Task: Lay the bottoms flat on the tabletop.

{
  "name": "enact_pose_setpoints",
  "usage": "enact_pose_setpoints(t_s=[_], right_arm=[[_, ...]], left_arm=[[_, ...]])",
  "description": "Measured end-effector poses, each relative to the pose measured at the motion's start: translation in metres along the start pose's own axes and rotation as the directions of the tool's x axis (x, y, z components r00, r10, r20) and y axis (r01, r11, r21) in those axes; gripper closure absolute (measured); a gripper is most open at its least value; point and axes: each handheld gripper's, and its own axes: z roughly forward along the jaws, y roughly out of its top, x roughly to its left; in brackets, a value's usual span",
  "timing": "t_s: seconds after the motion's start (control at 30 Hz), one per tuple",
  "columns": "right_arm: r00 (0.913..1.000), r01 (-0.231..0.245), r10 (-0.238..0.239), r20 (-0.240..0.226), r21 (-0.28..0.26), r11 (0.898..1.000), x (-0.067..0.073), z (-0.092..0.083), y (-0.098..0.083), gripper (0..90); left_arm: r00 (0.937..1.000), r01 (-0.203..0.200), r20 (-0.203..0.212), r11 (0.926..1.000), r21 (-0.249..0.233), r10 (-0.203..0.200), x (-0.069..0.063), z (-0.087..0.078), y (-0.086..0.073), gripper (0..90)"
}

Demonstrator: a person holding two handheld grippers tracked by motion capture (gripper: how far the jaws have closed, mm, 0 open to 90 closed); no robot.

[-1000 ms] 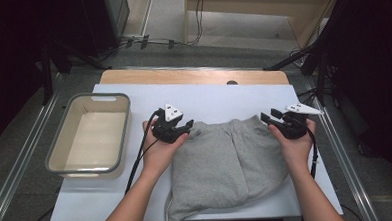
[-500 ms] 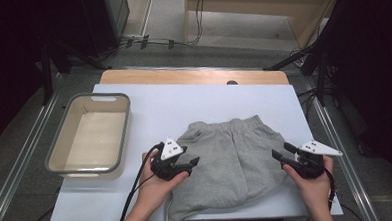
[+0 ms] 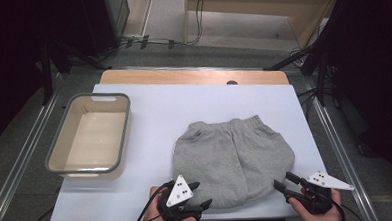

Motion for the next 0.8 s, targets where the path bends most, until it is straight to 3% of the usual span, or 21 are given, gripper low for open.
enact_pose_setpoints(t_s=[0.1,0.17,0.27,0.37,0.47,0.5,0.57,0.6,0.7,0.8], right_arm=[[1.0000,-0.001,0.001,-0.007,0.017,1.000,0.002,-0.001,-0.006,40.2],[0.9997,0.023,-0.023,0.008,0.024,0.999,0.003,0.001,-0.006,37.7],[0.9994,0.033,-0.033,0.010,-0.003,0.999,0.003,0.005,-0.004,30.1],[0.9999,0.012,-0.012,0.008,-0.060,0.998,0.001,0.007,0.002,27.7],[0.9995,0.032,-0.031,0.008,-0.041,0.999,0.002,0.017,0.007,28.6],[0.9989,0.047,-0.047,0.002,-0.021,0.999,0.004,0.022,0.007,31.5],[0.9966,0.082,-0.081,-0.016,0.036,0.996,0.008,0.032,0.007,42.5],[0.9953,0.093,-0.090,-0.034,0.067,0.993,0.010,0.036,0.005,48.9],[0.9932,0.103,-0.098,-0.062,0.079,0.992,0.013,0.035,0.004,72.2],[0.9919,0.100,-0.091,-0.089,0.104,0.989,0.016,0.029,0.000,86.0]], left_arm=[[0.9999,-0.012,-0.008,0.9997,0.023,0.013,0.000,0.007,-0.002,37.1],[0.9998,-0.019,-0.001,0.9993,0.033,0.019,0.001,0.010,-0.003,37.2],[0.9994,-0.032,0.018,0.9966,0.076,0.031,0.001,0.016,-0.006,36.8],[0.9981,-0.061,0.003,0.9929,0.102,0.061,-0.003,0.019,-0.007,37.2],[0.9971,-0.066,-0.027,0.9899,0.126,0.070,-0.004,0.021,-0.008,61.7],[0.9980,-0.057,-0.021,0.9896,0.132,0.060,-0.004,0.022,-0.007,73.2],[0.9989,-0.045,-0.008,0.9884,0.145,0.046,-0.002,0.021,-0.005,84.2],[0.9993,-0.037,0.006,0.9880,0.150,0.037,-0.002,0.020,-0.005,85.2],[0.9988,-0.022,0.047,0.9853,0.169,0.015,0.000,0.013,-0.005,85.7],[0.9973,-0.032,0.071,0.9824,0.184,0.019,-0.001,0.005,-0.006,85.8]])
